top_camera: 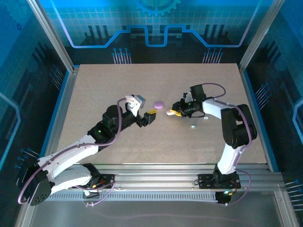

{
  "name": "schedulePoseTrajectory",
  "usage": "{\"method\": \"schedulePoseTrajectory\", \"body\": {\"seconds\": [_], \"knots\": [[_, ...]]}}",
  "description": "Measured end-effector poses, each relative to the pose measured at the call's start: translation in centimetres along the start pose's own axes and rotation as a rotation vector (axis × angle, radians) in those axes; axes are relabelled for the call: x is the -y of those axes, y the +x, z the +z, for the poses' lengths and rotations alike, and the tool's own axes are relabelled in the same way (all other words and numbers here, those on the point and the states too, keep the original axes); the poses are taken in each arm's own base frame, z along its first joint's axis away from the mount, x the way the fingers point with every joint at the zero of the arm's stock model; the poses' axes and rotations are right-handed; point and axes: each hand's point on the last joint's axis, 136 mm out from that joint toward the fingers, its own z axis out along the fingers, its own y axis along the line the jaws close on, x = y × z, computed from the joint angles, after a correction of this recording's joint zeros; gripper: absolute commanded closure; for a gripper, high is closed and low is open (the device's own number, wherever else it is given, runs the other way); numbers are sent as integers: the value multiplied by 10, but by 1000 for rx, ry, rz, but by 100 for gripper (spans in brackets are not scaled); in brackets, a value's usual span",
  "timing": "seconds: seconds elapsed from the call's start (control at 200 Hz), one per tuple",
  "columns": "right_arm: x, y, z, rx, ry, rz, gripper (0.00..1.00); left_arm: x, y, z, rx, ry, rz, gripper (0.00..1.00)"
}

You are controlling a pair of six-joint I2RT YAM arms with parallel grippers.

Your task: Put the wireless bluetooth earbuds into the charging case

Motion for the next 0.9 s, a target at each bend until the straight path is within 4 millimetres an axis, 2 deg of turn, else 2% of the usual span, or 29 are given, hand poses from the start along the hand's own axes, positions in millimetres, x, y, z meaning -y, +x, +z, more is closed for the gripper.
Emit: {"method": "schedulePoseTrajectory", "body": {"seconds": [0.235,0.42,0.515,0.62,0.9], "knots": [[9,-21,21,7,36,-13,87,-25,13,-5,-66,-96,-65,22],[2,-37,29,20,22,-42,76,-77,24,-15,-137,-289,-231,22],[3,-40,29,23,33,-56,66,-102,34,-23,-166,-384,-321,21],[6,-40,28,23,54,-72,58,-117,47,-31,-194,-451,-409,20],[25,-36,15,25,196,-115,44,-157,72,-57,-200,-628,-642,18]]}}
